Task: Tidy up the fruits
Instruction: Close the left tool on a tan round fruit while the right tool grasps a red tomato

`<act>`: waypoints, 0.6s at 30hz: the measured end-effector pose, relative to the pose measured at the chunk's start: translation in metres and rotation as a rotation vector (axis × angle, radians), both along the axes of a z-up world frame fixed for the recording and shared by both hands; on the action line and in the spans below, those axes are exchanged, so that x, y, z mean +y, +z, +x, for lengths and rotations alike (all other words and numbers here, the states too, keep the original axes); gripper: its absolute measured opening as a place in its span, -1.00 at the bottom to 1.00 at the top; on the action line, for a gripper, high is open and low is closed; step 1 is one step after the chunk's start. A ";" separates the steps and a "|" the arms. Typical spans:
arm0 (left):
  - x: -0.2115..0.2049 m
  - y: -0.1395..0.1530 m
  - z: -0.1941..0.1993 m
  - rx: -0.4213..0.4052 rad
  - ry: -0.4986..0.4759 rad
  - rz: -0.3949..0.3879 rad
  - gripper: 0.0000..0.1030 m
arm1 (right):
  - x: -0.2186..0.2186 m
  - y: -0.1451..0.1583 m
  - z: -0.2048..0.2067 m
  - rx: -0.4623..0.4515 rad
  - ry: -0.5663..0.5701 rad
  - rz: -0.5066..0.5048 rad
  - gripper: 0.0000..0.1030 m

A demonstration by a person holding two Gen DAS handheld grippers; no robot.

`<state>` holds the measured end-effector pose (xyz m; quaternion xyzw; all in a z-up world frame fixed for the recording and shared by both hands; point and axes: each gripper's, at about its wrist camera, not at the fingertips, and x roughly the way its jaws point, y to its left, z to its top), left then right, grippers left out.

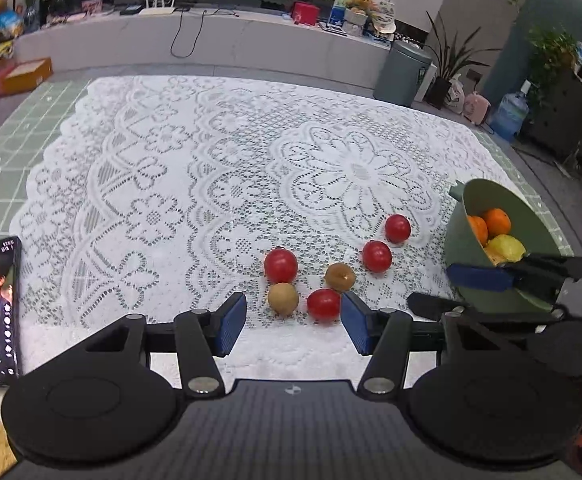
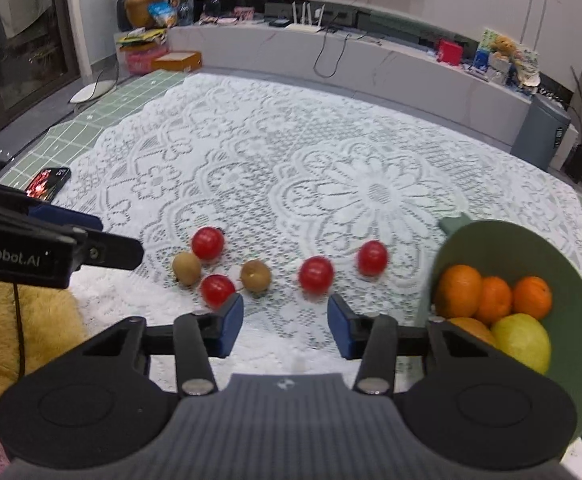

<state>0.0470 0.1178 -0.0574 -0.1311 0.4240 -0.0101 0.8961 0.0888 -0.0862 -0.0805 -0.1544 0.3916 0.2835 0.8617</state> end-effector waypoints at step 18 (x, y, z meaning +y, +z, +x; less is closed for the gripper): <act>0.005 -0.036 0.037 0.094 0.027 -0.067 -0.03 | 0.024 -0.020 0.014 0.071 0.071 0.005 -0.25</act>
